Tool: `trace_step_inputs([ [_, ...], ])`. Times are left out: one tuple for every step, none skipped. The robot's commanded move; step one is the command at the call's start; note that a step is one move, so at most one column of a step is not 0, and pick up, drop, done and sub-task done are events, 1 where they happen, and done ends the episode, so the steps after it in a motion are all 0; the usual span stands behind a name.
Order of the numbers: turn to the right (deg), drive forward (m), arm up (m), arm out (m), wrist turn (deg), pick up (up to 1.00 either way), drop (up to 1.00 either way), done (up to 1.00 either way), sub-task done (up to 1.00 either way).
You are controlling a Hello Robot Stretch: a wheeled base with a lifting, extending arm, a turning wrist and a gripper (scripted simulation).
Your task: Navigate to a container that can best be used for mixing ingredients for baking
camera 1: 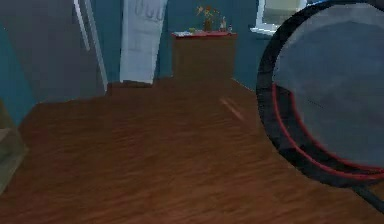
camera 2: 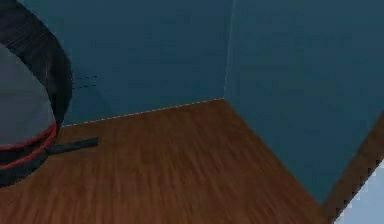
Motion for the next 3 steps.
trace_step_inputs([
  [0.0,1.00,0.00,0.00,0.0,0.00,0.00,0.00,0.00],
  [0.0,1.00,0.00,0.00,0.0,0.00,0.00,0.00,0.00],
  [-3.0,0.00,0.00,0.00,0.0,0.00,0.00,0.00,0.00],
])
